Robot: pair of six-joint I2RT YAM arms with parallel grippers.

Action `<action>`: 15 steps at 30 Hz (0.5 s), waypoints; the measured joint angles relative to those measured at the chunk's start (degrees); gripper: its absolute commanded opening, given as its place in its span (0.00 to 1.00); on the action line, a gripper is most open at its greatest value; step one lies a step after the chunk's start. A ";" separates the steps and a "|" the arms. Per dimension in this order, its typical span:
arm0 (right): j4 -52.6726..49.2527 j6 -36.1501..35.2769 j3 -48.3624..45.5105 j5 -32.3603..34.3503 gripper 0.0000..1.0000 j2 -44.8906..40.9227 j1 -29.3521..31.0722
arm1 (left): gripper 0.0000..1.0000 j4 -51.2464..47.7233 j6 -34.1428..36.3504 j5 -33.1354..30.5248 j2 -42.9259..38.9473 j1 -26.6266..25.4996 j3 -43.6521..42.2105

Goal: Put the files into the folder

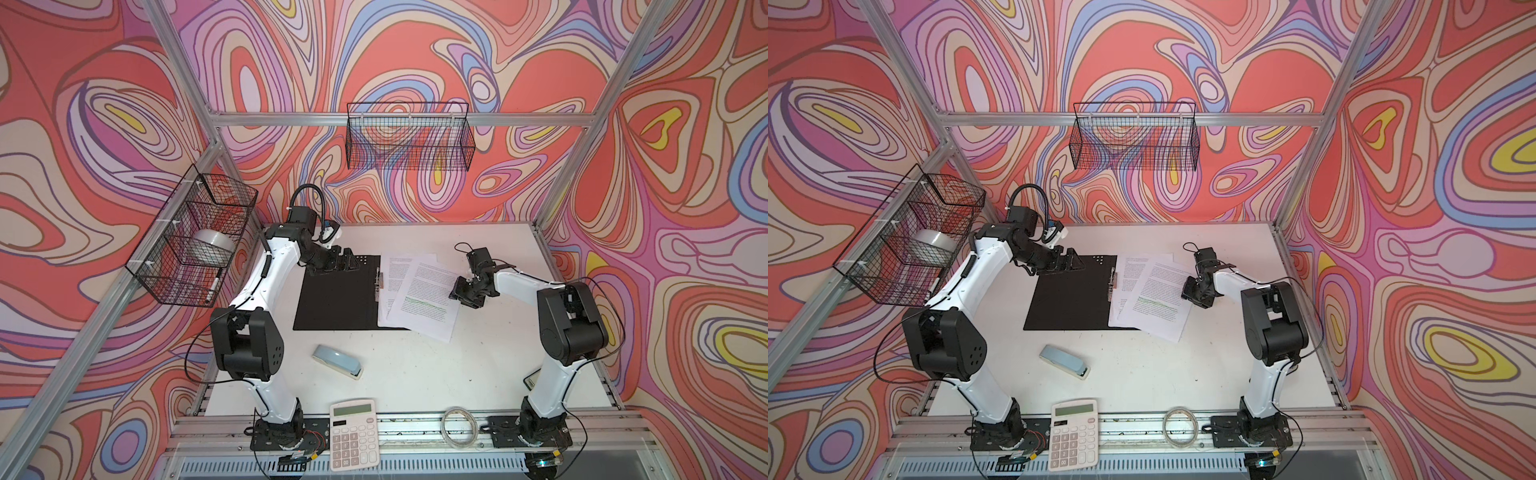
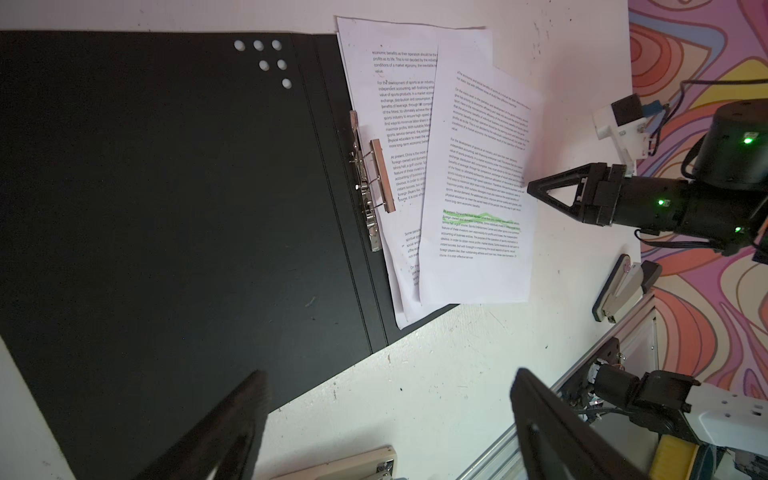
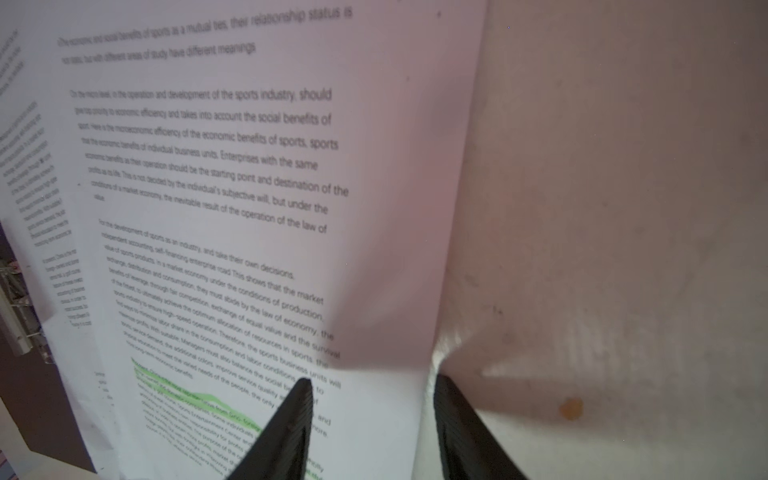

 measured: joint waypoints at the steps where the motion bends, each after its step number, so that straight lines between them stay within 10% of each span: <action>1: 0.09 -0.20 0.39 -0.22 0.49 0.37 0.00 | 0.92 0.04 -0.35 0.07 0.09 0.00 0.00; 15: 2.91 -4.76 12.07 -5.40 0.46 9.94 -0.31 | 0.93 0.55 -0.85 0.87 2.01 0.00 0.07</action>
